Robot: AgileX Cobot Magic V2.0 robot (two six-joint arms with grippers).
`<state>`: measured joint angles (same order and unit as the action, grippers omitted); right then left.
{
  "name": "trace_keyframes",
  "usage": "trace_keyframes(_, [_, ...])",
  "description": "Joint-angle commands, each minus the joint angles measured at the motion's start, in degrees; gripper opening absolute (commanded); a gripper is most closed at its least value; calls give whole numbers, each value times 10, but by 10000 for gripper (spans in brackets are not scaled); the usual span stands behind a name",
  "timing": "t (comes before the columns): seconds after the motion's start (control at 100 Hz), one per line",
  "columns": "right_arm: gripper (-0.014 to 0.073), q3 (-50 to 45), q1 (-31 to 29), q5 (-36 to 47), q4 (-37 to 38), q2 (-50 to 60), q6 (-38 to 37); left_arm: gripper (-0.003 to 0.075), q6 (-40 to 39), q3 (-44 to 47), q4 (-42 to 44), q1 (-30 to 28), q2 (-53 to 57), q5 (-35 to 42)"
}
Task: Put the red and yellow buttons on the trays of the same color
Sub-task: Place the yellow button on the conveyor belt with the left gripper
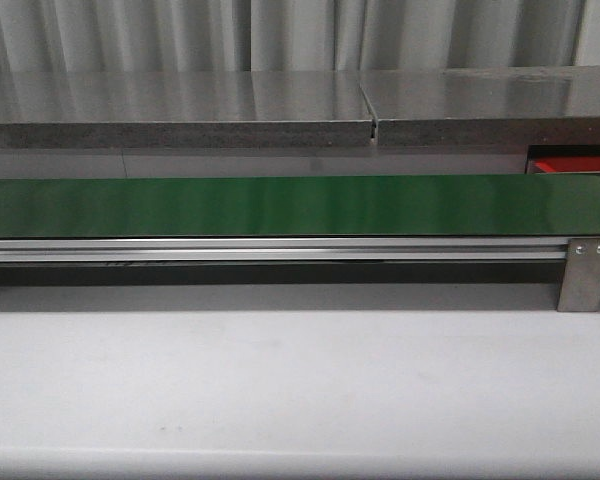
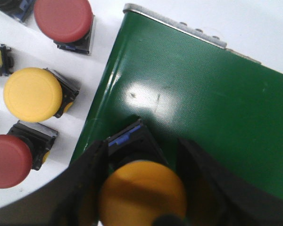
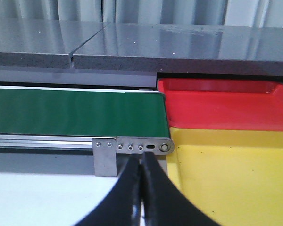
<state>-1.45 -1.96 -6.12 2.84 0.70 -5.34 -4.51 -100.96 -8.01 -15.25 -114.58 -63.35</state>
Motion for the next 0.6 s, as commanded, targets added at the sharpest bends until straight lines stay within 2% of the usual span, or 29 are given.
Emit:
trace_keyframes(0.0, [-116, 12, 1, 42, 5, 10, 0, 400, 7, -19, -5, 3, 33, 13])
trace_keyframes(0.08, [-116, 12, 1, 42, 5, 10, 0, 547, 7, -19, -5, 3, 33, 13])
trace_keyframes(0.13, [-116, 12, 1, 42, 5, 10, 0, 589, 7, -19, -5, 3, 33, 13])
trace_keyframes(0.43, [-116, 12, 1, 42, 5, 10, 0, 585, 7, -30, -36, 4, 58, 18])
trace_keyframes(0.59, [-116, 12, 1, 42, 5, 10, 0, 585, 8, -30, -52, 4, 93, 49])
